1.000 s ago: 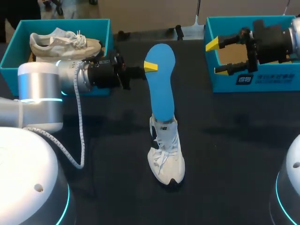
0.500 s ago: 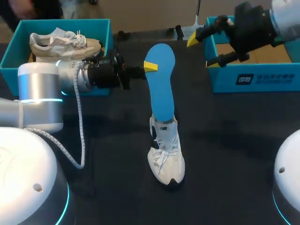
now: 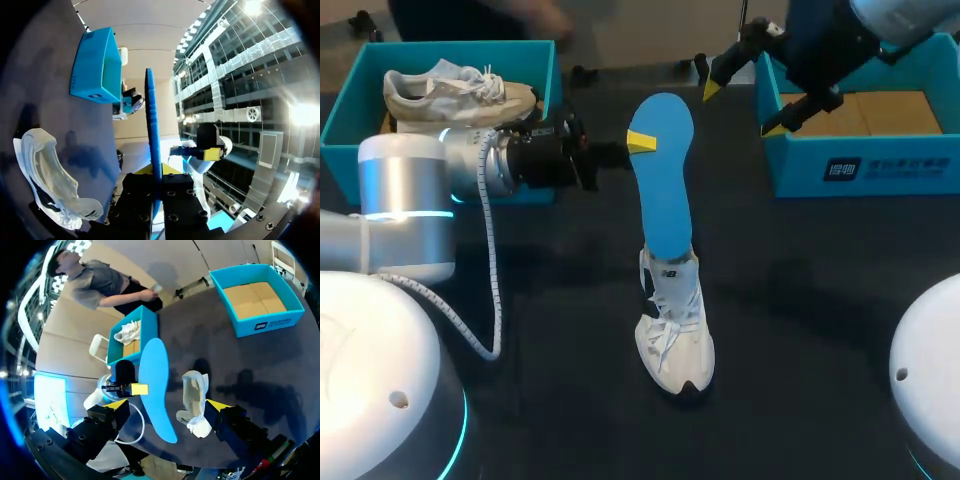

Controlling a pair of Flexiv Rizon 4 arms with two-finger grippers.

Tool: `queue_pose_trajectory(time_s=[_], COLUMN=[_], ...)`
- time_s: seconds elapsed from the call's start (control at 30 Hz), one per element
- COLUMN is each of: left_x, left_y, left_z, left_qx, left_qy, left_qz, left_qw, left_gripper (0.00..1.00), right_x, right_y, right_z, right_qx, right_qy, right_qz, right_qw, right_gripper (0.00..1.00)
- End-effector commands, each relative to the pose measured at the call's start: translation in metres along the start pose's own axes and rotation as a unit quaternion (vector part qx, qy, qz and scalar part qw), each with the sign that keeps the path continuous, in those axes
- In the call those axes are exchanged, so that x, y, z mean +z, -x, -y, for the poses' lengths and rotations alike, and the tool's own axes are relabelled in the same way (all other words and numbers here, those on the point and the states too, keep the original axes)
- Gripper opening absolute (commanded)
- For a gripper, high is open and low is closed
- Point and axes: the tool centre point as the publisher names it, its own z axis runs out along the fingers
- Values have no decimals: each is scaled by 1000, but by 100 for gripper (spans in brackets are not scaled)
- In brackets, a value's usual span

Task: Take the shoe out of the shoebox, open the shoe tongue, remove and reinsert the insole, then place the shoe into the shoebox

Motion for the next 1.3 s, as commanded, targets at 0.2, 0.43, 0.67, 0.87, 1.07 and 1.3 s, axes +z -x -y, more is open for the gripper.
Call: queue_pose_trajectory(time_s=[0.2,0.43,0.67,0.87,1.07,1.3], left_x=[-1,-1,-1,-1,-1,-1], left_y=[0,0,0,0,0,0], left_z=[-1,-1,-1,-1,-1,-1], left_qx=[0,0,0,0,0,0], left_qy=[0,0,0,0,0,0], left_qz=[1,1,1,1,1,1], left_qw=[1000,1000,1000,1000,1000,1000], left_gripper=[0,0,0,0,0,0], right_x=[0,31,29,30,32,39], right_y=[-3,-6,-30,-50,-61,-67], right_z=[-1,8,15,19,21,20], right_qx=[1,-33,-51,-66,-75,-73], right_qy=[0,20,32,29,18,20], right_qz=[51,118,168,207,254,309], right_qw=[999,992,984,976,964,948], right_gripper=[100,100,100,100,100,100])
